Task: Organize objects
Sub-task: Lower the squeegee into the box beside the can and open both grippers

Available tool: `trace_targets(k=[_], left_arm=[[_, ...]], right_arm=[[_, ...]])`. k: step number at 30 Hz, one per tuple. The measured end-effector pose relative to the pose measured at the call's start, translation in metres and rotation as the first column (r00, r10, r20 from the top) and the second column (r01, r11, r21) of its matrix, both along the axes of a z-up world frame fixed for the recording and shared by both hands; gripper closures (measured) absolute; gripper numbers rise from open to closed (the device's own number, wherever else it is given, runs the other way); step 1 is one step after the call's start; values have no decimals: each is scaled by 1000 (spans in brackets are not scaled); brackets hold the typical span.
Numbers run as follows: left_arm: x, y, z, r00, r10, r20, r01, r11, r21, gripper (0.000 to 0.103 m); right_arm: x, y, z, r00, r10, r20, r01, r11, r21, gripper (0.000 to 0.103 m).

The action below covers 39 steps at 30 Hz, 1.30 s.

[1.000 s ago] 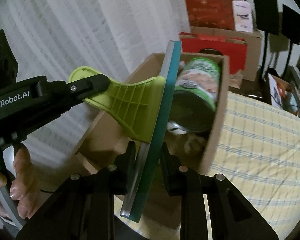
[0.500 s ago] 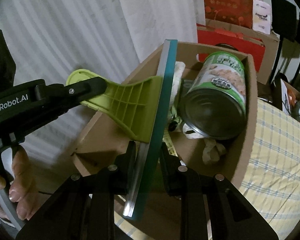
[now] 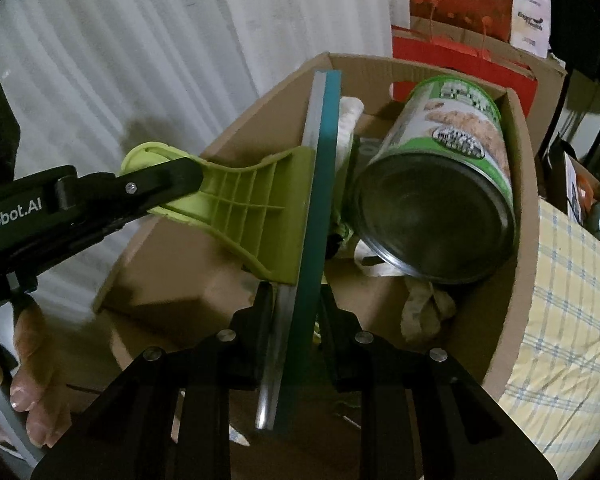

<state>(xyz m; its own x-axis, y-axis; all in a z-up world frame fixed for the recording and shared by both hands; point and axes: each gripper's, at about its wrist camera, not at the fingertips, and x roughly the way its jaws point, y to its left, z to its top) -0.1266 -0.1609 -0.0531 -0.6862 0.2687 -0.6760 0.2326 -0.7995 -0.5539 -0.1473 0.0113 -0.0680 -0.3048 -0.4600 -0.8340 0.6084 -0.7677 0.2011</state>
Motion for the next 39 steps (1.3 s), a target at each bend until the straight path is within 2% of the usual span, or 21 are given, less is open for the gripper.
trace_targets(k=[14,18,19,21,23,24,31,32,33,34,37,39], left_arm=[[-5,8,-25,996,-38,75,41,998,-43,95],[-5,10,-26,994,-45,95,52,996,-71,94],[-4,11,-24,995,-44,95,52,995,-83,91],[-2,11,-20,995,-39,93,50,992,-117,71],[1,12,-14,996,-33,81,45,987,-153,58],[3,13,-11,997,-33,75,45,985,-168,55],[17,17,5,997,-38,64,53,966,-252,53],[20,20,7,997,-41,67,58,960,-273,51],[23,22,8,997,-44,67,61,956,-287,43],[27,25,9,997,-46,61,63,952,-298,40],[36,32,14,997,-56,51,70,942,-329,38],[40,39,16,997,-64,52,79,933,-351,37]], right_arm=[[5,-5,-16,999,-7,-32,10,994,106,81],[3,0,-16,999,-22,-26,24,994,105,81],[3,2,-15,999,-25,-27,28,994,103,81],[5,6,-11,999,-31,-31,34,995,90,81],[7,11,-7,999,-36,-36,38,996,77,81],[9,12,-4,999,-37,-40,40,997,71,81],[22,24,13,996,-46,-80,49,998,48,78],[24,26,16,995,-49,-87,53,998,47,75],[26,29,18,994,-52,-93,56,997,45,70],[29,32,19,993,-57,-100,61,997,42,69],[36,42,23,990,-75,-119,80,996,42,62],[40,50,25,987,-93,-133,100,994,43,53]])
